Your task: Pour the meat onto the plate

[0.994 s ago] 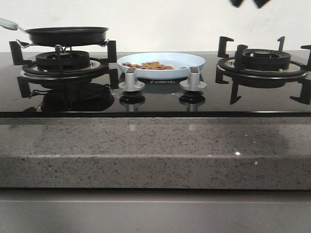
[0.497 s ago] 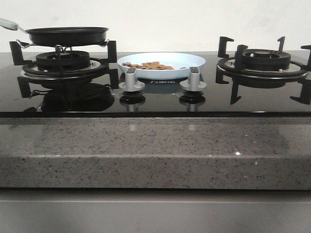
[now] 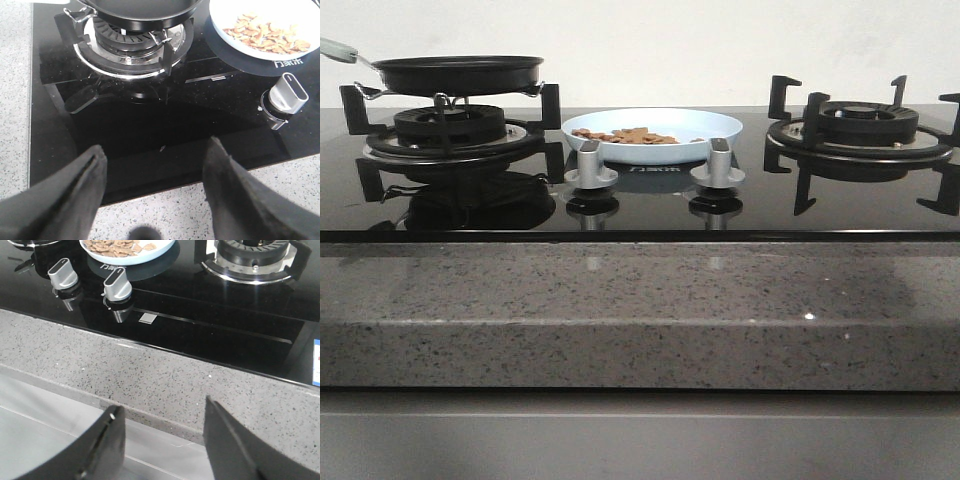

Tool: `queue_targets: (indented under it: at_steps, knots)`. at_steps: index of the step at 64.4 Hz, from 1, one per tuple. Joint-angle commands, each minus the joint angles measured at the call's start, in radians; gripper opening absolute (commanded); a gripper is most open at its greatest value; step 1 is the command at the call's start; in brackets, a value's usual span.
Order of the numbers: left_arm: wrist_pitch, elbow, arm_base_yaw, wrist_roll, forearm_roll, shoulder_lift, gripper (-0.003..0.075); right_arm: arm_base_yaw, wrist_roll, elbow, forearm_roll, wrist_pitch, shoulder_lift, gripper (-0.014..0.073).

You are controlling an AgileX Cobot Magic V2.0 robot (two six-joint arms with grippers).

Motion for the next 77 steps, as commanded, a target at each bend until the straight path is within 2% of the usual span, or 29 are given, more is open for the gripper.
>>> queue_targets:
  at_steps: [1,8,12,15,20,30,38,77]
  knots:
    - [-0.075,-0.027,-0.008,-0.010,-0.017,-0.012,0.0419,-0.003,0.000,-0.027,-0.005,-0.072,0.014,0.0392]
    - [-0.075,-0.027,-0.008,-0.010,-0.017,-0.012,0.0419,-0.003,0.000,-0.027,-0.005,-0.070,0.014,0.0380]
    - [-0.075,-0.027,-0.008,-0.010,-0.017,-0.008,0.0417,-0.003,0.000,-0.027,-0.005,-0.070,0.014,0.0309]
    - [-0.072,-0.027,-0.008,-0.010,-0.017,-0.004,0.0402,-0.003,0.000,-0.027,-0.005,-0.070,0.014,0.0224]
    - [-0.066,-0.027,-0.008,-0.010,-0.017,0.000,0.0336,-0.003,0.000,-0.027,-0.005,-0.070,0.014,0.0107]
    - [-0.064,-0.027,-0.008,-0.010,-0.017,0.000,0.0130,-0.003,0.000,-0.027,-0.005,-0.070,0.014,-0.0073]
    - [-0.066,-0.027,-0.008,-0.010,-0.017,0.000,-0.0020,-0.003,0.000,-0.027,-0.005,-0.068,0.014,-0.0069]
    - [-0.072,-0.022,-0.015,-0.005,-0.016,-0.016,-0.0020,-0.003,0.000,-0.027,-0.004,-0.062,0.014,-0.0069]
